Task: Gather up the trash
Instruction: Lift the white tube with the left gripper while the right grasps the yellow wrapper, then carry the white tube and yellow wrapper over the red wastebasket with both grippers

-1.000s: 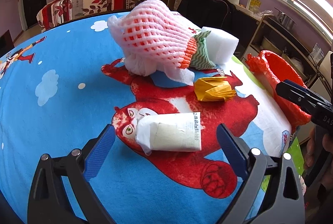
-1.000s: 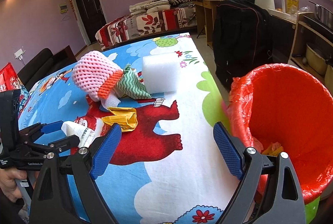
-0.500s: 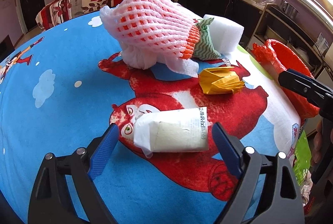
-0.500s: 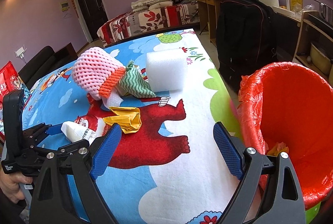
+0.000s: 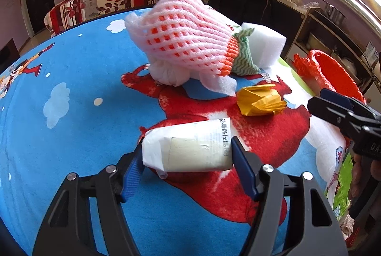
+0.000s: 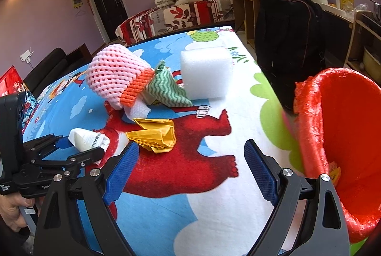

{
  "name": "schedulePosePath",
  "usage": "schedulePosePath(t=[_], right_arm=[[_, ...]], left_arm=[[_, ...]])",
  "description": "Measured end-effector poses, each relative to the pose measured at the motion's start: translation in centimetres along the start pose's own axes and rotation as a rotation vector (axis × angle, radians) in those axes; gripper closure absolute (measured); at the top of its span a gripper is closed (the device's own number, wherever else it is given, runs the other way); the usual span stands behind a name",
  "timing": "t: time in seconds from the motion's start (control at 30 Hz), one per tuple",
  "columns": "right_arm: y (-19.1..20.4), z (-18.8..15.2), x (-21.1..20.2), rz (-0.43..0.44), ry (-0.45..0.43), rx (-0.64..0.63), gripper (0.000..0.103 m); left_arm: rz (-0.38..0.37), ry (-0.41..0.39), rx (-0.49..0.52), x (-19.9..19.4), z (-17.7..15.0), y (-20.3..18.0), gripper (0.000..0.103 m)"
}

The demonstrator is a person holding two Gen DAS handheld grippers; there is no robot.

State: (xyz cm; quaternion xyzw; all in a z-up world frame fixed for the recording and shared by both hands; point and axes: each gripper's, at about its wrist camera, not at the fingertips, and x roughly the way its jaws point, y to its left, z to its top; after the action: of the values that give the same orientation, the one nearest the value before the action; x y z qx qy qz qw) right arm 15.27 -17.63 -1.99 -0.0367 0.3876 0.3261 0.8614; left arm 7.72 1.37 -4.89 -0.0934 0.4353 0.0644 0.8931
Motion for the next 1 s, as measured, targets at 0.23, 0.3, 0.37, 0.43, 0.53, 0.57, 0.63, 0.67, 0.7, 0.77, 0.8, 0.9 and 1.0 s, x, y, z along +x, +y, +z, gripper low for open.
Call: schedulePosePath(t=[0.23,0.3,0.37,0.43,0.53,0.57,0.63,0.67,0.7,0.77,0.8,0.9,1.0], right_arm=[[1.8,0.6,1.8,0.002,0.026,-0.023,0.018],[2.3,0.8,2.3,-0.001,0.038,-0.027,0.018],[2.6,0.9,2.9,-0.002,0.047,-0.030,0.019],[3.1,1.0,3.5,-0.004,0.059,-0.037,0.018],[3.9,1.3,4.5,-0.003,0.080,-0.052,0.019],[4.2,1.4,4.8,-0.006,0.087,-0.058,0.019],[4.5,1.6,5.4,-0.006,0.099,-0.063,0.019],[4.7,1.7,5.7,-0.009,0.107,-0.065,0.019],[4.8,1.7,6.0,-0.012,0.114,-0.068,0.019],[5.2,1.7,6.6,-0.017,0.135,-0.078,0.023],[5.3,1.7,6.9,-0.022,0.143,-0.085,0.026],[5.4,1.6,7.1,-0.041,0.149,-0.107,0.040],[5.2,1.8,6.6,-0.020,0.142,-0.107,0.046]], left_arm=[[0.005,-0.027,-0.033,-0.9,0.9,1.8,0.036],[0.005,-0.034,-0.047,-1.2,1.1,2.3,0.036],[0.008,-0.041,-0.055,-1.4,1.3,2.6,0.036],[0.010,-0.046,-0.062,-1.7,1.4,3.0,0.036],[0.011,-0.054,-0.072,-2.0,1.5,3.4,0.036],[0.012,-0.056,-0.074,-2.1,1.5,3.5,0.036],[0.011,-0.059,-0.080,-2.2,1.6,3.7,0.036],[0.010,-0.060,-0.082,-2.2,1.6,3.8,0.036],[0.011,-0.062,-0.084,-2.3,1.6,3.9,0.036],[0.009,-0.064,-0.089,-2.3,1.6,4.2,0.036],[0.009,-0.065,-0.092,-2.4,1.6,4.3,0.036],[0.010,-0.069,-0.095,-2.6,1.7,4.4,0.036],[0.011,-0.071,-0.099,-2.7,1.7,4.5,0.036]])
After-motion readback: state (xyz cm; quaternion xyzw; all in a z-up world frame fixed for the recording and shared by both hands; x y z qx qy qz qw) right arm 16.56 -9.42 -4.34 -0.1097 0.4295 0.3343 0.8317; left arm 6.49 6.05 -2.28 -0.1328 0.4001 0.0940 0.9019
